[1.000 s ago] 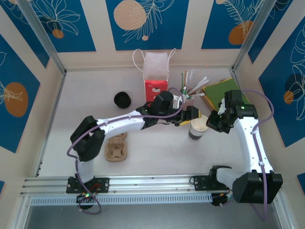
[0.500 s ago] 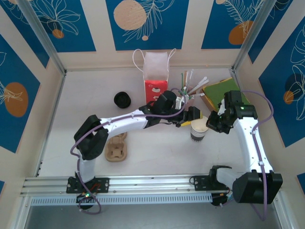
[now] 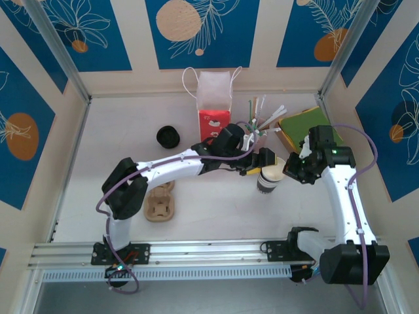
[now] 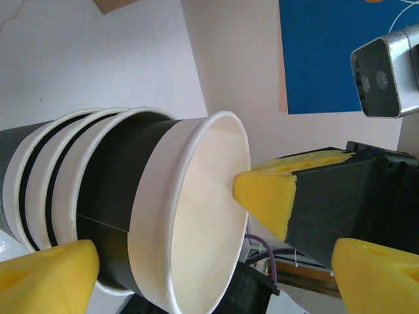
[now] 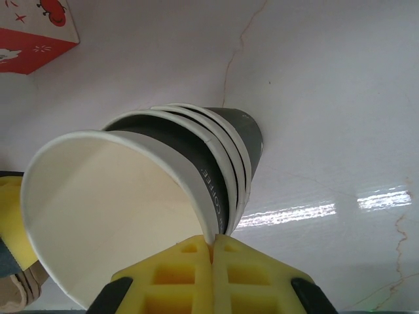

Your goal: Pack the takeout coffee

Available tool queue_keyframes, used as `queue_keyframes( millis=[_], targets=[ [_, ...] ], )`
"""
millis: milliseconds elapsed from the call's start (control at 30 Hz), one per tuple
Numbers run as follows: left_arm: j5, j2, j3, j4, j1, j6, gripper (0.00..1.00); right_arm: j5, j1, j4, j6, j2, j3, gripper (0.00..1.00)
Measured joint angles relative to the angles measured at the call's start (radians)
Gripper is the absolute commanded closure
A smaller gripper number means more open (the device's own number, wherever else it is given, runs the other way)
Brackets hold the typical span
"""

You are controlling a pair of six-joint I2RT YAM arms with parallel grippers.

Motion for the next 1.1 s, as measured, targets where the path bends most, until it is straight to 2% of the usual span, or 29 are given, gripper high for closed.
queue_keyframes(
  millis=[433,533,900,1100],
  targets=[
    [-0.078,-0.031,0.092,-0.156,0.001,0.126,0.03,0.004,-0.007,-0.031,0.0,-0.002,0.056,0.99],
    [-0.117,-0.079,0.093,-0.207,0.005,0.173,0.0,0.014,-0.007,-0.054,0.001,-0.002,0.103,0.99],
    [-0.27,-0.304,0.069,-0.361,0.062,0.344,0.0,0.036,-0.005,-0.135,0.005,-0.002,0.304,0.99],
    [-0.364,-0.443,-0.041,-0.41,0.111,0.398,0.0,0.043,0.061,-0.174,0.037,0.001,0.378,0.99]
  ],
)
